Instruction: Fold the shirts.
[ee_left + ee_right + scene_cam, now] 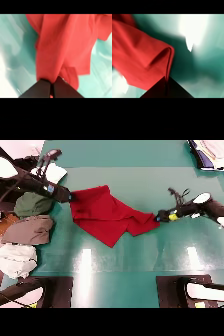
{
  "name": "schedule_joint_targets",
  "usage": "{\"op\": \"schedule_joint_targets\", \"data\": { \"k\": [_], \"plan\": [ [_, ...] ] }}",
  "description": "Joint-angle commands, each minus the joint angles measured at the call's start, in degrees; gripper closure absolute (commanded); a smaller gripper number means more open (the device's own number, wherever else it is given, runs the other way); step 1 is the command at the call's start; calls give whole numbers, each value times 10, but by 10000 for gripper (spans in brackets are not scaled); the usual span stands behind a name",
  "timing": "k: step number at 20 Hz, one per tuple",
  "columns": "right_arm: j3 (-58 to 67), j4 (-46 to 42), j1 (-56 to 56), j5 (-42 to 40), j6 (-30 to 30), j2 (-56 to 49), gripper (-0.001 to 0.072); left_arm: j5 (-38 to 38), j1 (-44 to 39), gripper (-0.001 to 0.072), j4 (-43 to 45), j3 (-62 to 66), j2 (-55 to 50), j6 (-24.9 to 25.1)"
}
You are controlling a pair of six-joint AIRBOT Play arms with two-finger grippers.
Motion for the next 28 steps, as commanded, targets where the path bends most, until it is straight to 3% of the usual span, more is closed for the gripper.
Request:
{"op": "schedule_joint_targets", "data": {
  "k": [1, 7, 13, 16, 18, 22, 28],
  "plan": [
    [81, 4, -24, -13, 7, 98, 694, -1, 0, 685, 32, 118, 7, -19],
    [335, 3, -68, -53, 20, 249, 695, -19, 0, 685, 33, 382, 45, -35],
    [497, 3, -144, -62, 19, 328, 695, 23, 0, 685, 31, 395, 165, -38],
    [573, 3, -196, -52, 19, 325, 695, 59, 0, 685, 31, 395, 213, -47],
    [636, 4, -223, -25, 21, 301, 696, 43, 0, 685, 26, 398, 218, -68],
    [688, 16, -231, 17, 50, 236, 696, -20, 0, 685, 23, 312, 209, -82],
    [516, -23, -105, 86, 74, 116, 696, -28, 0, 684, 25, 42, 117, -80]
  ]
}}
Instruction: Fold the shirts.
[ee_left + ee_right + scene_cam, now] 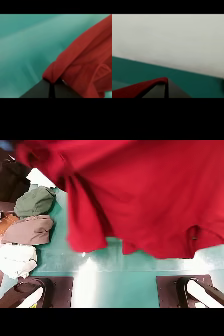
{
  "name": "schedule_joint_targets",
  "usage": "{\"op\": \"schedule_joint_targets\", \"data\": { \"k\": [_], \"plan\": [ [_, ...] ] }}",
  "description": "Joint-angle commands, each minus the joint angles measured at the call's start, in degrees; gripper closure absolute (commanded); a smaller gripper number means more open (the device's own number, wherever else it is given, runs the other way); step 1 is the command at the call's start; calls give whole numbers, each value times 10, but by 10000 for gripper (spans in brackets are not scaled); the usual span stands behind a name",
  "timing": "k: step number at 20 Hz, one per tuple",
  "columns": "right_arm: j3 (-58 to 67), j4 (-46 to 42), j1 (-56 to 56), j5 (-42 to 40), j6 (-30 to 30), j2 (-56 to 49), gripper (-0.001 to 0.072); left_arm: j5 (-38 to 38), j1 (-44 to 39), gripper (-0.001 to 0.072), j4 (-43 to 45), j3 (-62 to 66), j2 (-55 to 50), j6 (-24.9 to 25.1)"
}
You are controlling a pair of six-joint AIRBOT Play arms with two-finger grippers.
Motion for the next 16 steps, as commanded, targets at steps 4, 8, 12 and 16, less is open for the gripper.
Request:
{"op": "schedule_joint_targets", "data": {
  "k": [4, 8, 12, 16],
  "plan": [
    [-134, -113, 137, -3, 36, -167, 695, 108, 0, 684, 16, -238, -156, 4],
    [-147, -112, 161, -106, 68, -259, 693, 253, 0, 683, 16, -238, -256, 2],
    [-147, -102, 154, -122, 69, -296, 323, 322, 5, 239, 17, -231, -272, -2],
    [-148, -102, 123, -15, 66, -266, 349, 168, 75, 238, 16, -166, -269, 5]
  ]
}}
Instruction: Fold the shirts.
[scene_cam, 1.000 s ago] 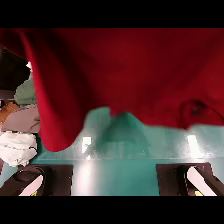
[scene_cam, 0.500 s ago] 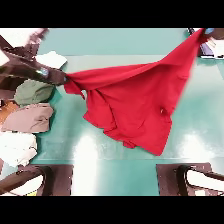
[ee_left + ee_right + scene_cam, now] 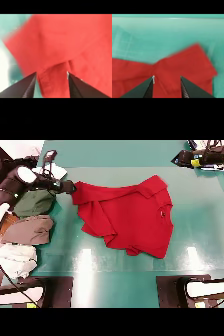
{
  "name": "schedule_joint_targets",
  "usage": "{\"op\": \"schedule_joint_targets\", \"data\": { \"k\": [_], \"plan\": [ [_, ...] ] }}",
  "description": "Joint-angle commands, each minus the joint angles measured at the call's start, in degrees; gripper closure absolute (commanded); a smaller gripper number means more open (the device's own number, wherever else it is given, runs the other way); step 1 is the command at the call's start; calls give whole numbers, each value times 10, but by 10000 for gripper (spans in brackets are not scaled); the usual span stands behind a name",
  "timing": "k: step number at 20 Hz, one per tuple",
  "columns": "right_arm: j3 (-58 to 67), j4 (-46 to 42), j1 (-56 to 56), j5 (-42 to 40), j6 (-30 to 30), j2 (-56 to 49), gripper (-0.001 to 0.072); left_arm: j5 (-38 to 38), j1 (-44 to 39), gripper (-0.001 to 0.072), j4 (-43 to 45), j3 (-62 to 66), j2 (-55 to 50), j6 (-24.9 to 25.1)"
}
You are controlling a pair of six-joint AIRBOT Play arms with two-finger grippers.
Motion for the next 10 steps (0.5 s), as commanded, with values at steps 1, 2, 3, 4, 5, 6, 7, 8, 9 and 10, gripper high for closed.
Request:
{"op": "schedule_joint_targets", "data": {
  "k": [1, 2, 3, 4, 5, 6, 7, 8, 9, 10],
  "plan": [
    [-1, 0, -25, 105, 0, 20, 350, -122, 58, 238, -10, 34, -2, 20],
    [-2, 0, -34, 153, -2, 30, 358, -171, 78, 238, -22, 31, -2, 35],
    [-2, 0, -39, 195, -7, 38, 410, -208, 93, 239, -37, 14, -2, 50],
    [-2, 0, -43, 234, -9, 47, 410, -229, 102, 238, -55, -12, -2, 62],
    [-2, 0, -43, 262, -9, 54, 410, -235, 106, 238, -74, -46, -2, 73],
    [-2, 0, -42, 283, -8, 60, 410, -227, 106, 238, -90, -88, -2, 82],
    [-2, 0, -39, 294, -8, 66, 410, -209, 103, 239, -111, -128, -2, 98],
    [-2, -1, -36, 304, -8, 71, 410, -184, 99, 238, -134, -170, -2, 112],
    [-2, 0, -36, 311, -8, 74, 410, -160, 94, 238, -158, -205, -2, 127],
    [-2, 1, -35, 318, -8, 77, 410, -134, 90, 239, -180, -236, -2, 141]
  ]
}}
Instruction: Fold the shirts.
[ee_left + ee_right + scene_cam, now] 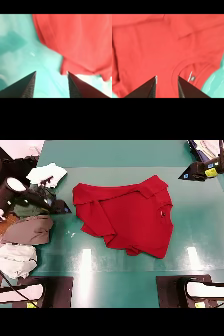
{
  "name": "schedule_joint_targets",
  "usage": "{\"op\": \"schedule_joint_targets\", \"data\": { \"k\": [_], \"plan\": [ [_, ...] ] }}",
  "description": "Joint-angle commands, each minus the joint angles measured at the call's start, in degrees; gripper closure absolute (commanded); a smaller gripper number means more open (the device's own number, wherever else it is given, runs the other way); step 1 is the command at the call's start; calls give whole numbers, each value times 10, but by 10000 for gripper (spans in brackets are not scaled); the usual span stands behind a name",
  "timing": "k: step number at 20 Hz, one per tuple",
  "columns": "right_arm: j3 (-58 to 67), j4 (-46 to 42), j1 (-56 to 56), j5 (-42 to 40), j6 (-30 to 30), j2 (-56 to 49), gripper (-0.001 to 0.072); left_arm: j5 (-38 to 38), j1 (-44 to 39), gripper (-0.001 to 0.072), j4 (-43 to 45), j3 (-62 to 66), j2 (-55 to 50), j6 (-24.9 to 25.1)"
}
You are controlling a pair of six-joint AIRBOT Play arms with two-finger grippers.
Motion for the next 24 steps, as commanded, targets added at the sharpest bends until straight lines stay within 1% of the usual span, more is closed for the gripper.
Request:
{"op": "schedule_joint_targets", "data": {
  "k": [1, 3, 6, 8, 10, 11, 12, 14, 15, 16, 18, 20, 22, 24],
  "plan": [
    [0, 0, 2, 60, -1, 13, 410, 59, -6, 239, -87, -110, -1, 56],
    [0, 0, 4, 75, 3, 13, 410, 83, -27, 240, -106, -132, -2, 69],
    [0, 0, 13, 77, 8, 13, 410, 115, -81, 240, -102, -136, -2, 71],
    [0, 0, 18, 77, 8, 13, 410, 137, -103, 240, -89, -136, -2, 52],
    [0, 0, 22, 78, 8, 13, 410, 133, -108, 240, -81, -136, -2, 40],
    [0, 0, 22, 78, 8, 13, 410, 127, -108, 277, -81, -136, -2, 40],
    [0, 0, 22, 78, 8, 13, 410, 120, -108, 392, -81, -136, -2, 42],
    [0, 0, 22, 80, 8, 13, 410, 118, -108, 548, -81, -136, -2, 43],
    [-1, 0, 22, 85, 8, 13, 410, 117, -108, 681, -80, -135, -2, 43],
    [-14, -1, 21, 85, 8, 19, 410, 114, -107, 684, -76, -134, -1, 42],
    [-89, -2, 9, 68, 8, 54, 410, 82, -107, 686, -45, -112, 1, 32],
    [-207, -3, -16, 43, 12, 109, 410, 57, -107, 685, -6, -82, 19, 23],
    [-345, -6, -51, 12, 32, 172, 410, 53, -108, 685, 10, -57, 50, 23],
    [-483, -6, -88, -13, 44, 230, 409, 57, -108, 684, 8, -43, 80, 23]
  ]
}}
